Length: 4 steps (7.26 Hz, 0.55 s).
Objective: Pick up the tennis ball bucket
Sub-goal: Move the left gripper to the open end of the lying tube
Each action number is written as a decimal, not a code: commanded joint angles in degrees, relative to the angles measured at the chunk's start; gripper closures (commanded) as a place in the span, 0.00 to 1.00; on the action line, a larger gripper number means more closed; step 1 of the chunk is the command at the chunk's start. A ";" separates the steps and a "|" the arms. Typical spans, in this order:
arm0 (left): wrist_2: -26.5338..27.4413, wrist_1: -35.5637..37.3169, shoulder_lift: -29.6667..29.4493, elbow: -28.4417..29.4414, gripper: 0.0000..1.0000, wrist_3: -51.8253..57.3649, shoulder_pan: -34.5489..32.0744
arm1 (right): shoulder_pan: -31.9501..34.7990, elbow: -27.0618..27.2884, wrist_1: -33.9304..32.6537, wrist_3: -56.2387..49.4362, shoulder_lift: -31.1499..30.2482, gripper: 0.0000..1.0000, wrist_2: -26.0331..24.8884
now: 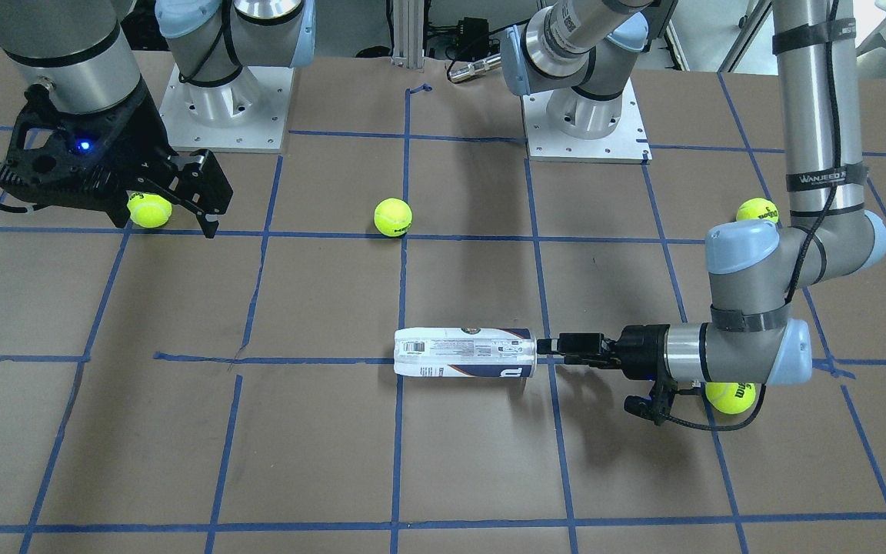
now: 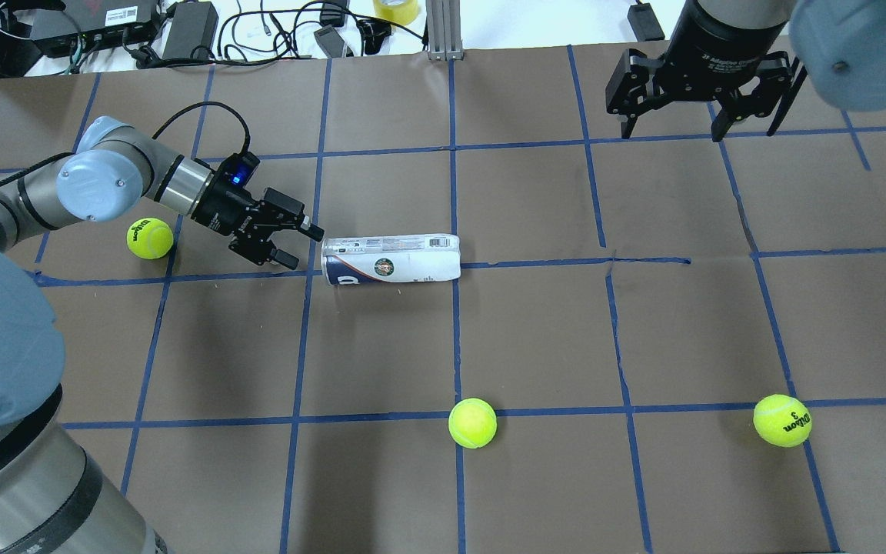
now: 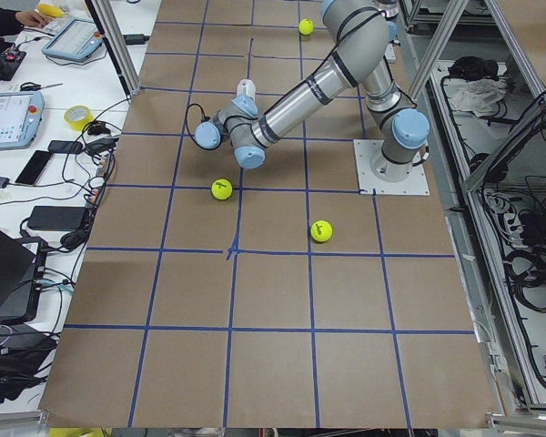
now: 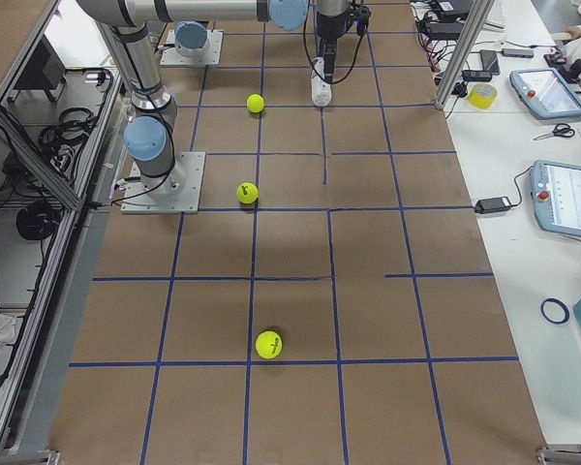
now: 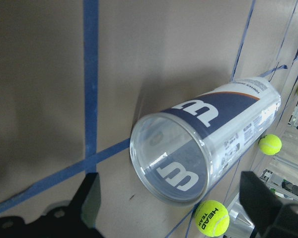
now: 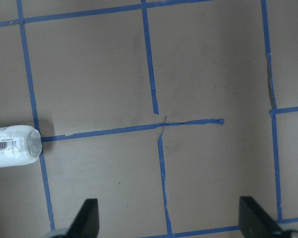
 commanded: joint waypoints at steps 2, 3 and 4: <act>-4.98 -0.08 0.06 0.50 0.07 -3.24 -4.81 | 0.01 0.32 -0.30 -0.55 -2.41 0.00 -0.09; -4.90 -0.16 -0.03 1.38 0.24 -3.25 -4.82 | 0.01 0.58 -0.21 -0.38 -2.77 0.00 -0.01; -4.46 -0.16 -0.03 1.39 0.53 -2.90 -4.82 | 0.01 1.28 -0.38 -0.21 -3.12 0.00 0.25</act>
